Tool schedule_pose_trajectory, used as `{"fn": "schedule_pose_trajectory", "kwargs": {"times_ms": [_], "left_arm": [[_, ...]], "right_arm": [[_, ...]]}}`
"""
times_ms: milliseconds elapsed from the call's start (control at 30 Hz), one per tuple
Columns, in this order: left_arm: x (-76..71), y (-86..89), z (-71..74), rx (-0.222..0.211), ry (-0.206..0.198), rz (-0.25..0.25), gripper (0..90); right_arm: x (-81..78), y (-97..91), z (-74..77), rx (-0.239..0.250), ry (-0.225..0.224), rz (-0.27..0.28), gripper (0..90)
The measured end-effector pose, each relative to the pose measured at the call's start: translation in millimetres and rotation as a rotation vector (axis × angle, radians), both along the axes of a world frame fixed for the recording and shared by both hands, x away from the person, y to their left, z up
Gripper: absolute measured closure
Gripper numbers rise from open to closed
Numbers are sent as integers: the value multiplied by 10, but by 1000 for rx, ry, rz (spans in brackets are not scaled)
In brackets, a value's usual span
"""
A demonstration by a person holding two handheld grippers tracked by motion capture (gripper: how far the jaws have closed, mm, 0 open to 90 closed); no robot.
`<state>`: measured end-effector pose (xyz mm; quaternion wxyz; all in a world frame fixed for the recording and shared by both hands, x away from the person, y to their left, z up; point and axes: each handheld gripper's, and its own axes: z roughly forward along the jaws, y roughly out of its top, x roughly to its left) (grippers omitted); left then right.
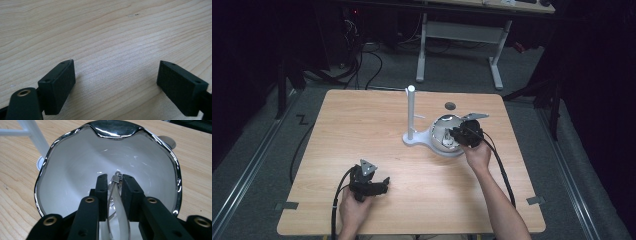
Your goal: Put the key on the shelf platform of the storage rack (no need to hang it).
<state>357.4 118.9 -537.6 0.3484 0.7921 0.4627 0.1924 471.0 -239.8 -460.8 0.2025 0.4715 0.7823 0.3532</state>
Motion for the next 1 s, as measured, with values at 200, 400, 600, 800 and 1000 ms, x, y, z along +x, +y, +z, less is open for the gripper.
{"fn": "schedule_pose_trajectory", "kwargs": {"times_ms": [200,400,600,800,1000], "left_arm": [[0,0,0,0,0,0,157],[0,0,0,0,0,0,156],[0,0,0,0,0,0,156],[0,0,0,0,0,0,157],[0,0,0,0,0,0,156]], "right_arm": [[-32,-35,47,19,-6,-1,656],[-106,-69,135,25,-26,4,567],[-175,-141,207,34,-43,-10,540],[-247,-241,229,55,-62,-42,538],[-287,-329,239,45,-48,-53,532]]}}
